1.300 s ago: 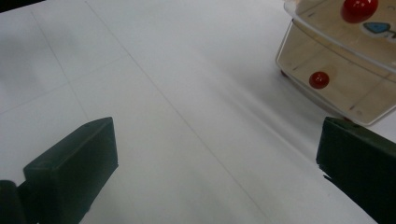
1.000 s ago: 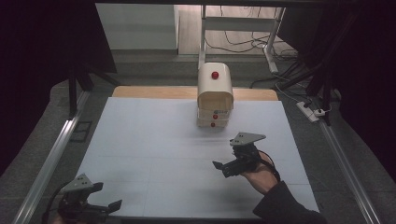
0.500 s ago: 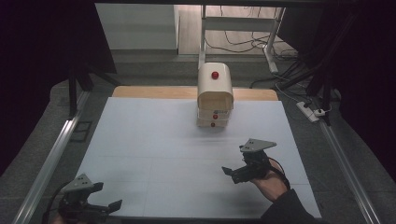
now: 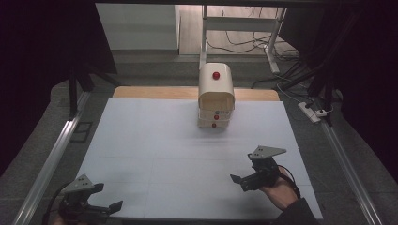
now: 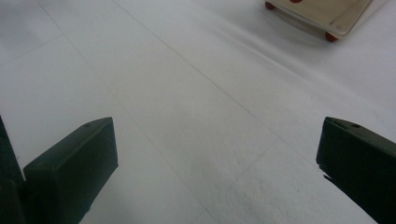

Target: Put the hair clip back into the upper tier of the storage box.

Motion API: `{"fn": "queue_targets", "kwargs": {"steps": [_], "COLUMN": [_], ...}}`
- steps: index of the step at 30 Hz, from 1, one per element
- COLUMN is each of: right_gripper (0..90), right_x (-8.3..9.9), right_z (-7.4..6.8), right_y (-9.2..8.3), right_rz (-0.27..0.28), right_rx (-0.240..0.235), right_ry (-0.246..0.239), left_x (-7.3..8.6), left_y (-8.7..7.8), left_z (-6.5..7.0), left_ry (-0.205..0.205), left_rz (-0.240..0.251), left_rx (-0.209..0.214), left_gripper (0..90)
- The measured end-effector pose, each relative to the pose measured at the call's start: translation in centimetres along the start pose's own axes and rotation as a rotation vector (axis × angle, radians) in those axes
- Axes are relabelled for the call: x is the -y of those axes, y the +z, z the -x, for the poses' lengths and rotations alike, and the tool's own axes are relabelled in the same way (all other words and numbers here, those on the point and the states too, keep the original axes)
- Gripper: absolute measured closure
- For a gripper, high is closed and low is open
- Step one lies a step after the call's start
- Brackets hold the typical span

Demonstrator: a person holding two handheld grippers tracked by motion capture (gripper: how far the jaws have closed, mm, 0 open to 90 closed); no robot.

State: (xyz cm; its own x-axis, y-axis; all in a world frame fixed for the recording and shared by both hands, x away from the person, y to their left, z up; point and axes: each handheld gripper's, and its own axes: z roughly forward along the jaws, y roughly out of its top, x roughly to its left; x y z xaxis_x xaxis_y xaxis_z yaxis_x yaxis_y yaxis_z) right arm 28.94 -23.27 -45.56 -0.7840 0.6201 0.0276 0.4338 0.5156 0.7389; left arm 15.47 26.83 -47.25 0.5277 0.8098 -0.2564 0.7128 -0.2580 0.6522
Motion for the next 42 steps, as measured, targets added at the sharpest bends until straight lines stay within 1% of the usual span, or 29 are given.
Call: {"fn": "queue_targets", "kwargs": {"steps": [6,19,29,36,42], "right_gripper": [0.0,0.0,0.0,0.0,0.0], "right_x": [0.7,2.3,3.4,4.5,5.3], "right_z": [0.1,0.7,0.9,1.0,0.9], "right_y": [-0.9,-3.3,-5.0,-6.3,-7.1], "right_rz": [-0.005,0.016,0.022,0.016,0.01], "right_rx": [0.015,0.054,0.085,0.109,0.121], "right_ry": [0.016,0.085,0.136,0.176,0.195], "left_x": [0.0,0.0,0.2,0.1,0.1], "left_y": [0.0,-0.1,-0.5,-0.5,-0.4], "left_z": [0.0,0.0,-0.2,-0.2,-0.2], "left_ry": [-0.001,-0.004,-0.008,-0.007,-0.008], "left_rz": [0.0,0.009,0.058,0.051,0.046], "left_rx": [-0.001,-0.004,-0.035,-0.03,-0.024], "left_gripper": [1.4,0.0,0.0,0.0,0.0]}}
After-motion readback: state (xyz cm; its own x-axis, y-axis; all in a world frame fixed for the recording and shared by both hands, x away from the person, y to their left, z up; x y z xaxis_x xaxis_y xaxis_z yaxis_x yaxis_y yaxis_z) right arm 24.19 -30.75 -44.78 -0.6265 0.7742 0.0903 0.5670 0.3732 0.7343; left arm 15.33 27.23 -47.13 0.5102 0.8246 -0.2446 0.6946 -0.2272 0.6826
